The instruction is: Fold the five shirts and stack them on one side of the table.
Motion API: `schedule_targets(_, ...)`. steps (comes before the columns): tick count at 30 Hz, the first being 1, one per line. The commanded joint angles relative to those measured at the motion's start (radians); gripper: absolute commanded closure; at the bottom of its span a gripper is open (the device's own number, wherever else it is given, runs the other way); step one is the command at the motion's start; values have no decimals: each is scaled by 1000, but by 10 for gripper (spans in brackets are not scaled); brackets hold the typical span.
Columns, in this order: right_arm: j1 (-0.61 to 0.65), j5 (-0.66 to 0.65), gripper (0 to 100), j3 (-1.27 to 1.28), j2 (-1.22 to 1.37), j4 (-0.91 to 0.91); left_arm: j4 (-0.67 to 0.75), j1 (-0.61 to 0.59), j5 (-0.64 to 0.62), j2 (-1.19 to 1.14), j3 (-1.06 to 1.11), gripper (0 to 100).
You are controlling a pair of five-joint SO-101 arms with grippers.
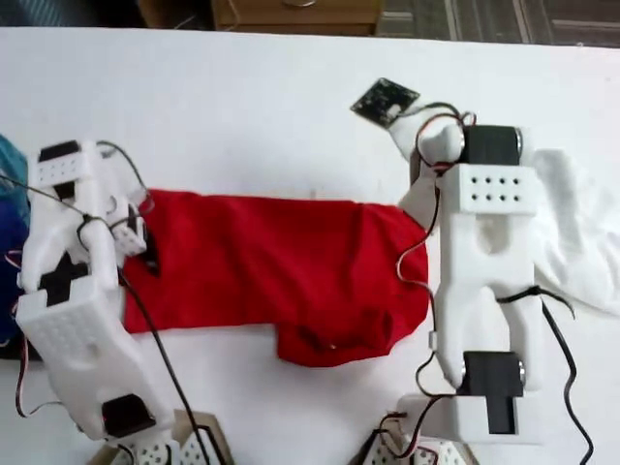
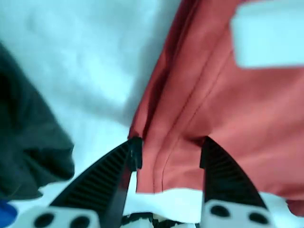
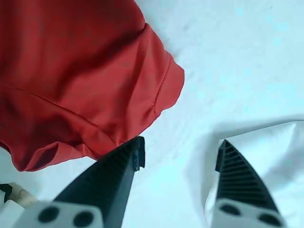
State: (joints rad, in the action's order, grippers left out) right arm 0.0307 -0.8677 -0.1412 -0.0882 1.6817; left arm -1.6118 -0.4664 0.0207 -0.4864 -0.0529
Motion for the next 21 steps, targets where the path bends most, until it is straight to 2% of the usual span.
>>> schedule_targets(1, -8, -3, 752, -61, -2, 8, 57, 26, 2, 8, 53, 789)
schedule_targets(6, -8, -3, 752, -64, -2, 8, 104, 28, -2, 6, 82, 790)
schedule_targets(8, -8, -3, 752, -64, -2, 8, 104, 28, -43, 6, 82, 793)
schedule_targets(16, -7, -2, 752, -64, -5, 8, 95, 117, -68, 8, 79, 974)
schedule_targets(21, -7, -2, 752, -64, -7, 8, 89, 138, -69, 18, 77, 973)
